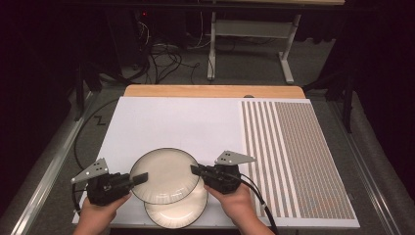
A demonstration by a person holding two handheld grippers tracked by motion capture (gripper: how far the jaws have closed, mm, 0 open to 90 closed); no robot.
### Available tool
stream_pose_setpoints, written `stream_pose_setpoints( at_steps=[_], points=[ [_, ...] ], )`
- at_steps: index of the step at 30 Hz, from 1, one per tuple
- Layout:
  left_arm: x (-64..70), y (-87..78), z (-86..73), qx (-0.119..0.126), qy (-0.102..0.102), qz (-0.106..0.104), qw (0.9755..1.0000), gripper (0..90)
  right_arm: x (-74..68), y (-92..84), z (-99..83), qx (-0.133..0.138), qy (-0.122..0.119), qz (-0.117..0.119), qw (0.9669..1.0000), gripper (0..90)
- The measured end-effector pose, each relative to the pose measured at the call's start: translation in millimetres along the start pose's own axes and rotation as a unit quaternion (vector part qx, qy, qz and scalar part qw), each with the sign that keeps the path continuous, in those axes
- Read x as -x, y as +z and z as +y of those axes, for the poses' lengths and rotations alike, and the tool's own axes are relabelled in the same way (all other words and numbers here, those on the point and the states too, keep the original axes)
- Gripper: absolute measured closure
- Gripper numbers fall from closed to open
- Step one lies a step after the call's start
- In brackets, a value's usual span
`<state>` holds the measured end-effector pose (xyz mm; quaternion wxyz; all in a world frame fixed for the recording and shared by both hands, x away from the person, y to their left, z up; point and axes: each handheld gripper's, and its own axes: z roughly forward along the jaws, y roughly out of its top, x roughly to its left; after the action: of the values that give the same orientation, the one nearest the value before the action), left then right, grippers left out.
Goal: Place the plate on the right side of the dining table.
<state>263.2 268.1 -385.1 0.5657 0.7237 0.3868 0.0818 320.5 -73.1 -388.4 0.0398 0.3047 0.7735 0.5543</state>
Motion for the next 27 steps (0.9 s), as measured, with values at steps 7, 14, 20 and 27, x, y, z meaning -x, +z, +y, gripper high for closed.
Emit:
stream_pose_setpoints(
  at_steps=[7,14,20,27],
  points=[
    [14.1,9.9,11.0,-0.005,0.010,-0.001,0.9999,79.1,1.4,-19.9,4.3,0.013,-0.009,-0.010,0.9998,88.0],
    [28.9,27.7,22.7,-0.010,0.016,-0.009,0.9998,78.9,5.9,-45.3,8.2,0.028,-0.019,-0.028,0.9990,88.0],
    [38.1,49.8,29.1,-0.016,0.014,-0.019,0.9996,78.8,15.9,-66.4,5.8,0.036,-0.016,-0.044,0.9982,88.0],
    [47.5,75.2,37.4,-0.025,0.015,-0.034,0.9990,78.7,28.1,-90.5,0.8,0.042,-0.009,-0.064,0.9970,88.0]
  ],
)
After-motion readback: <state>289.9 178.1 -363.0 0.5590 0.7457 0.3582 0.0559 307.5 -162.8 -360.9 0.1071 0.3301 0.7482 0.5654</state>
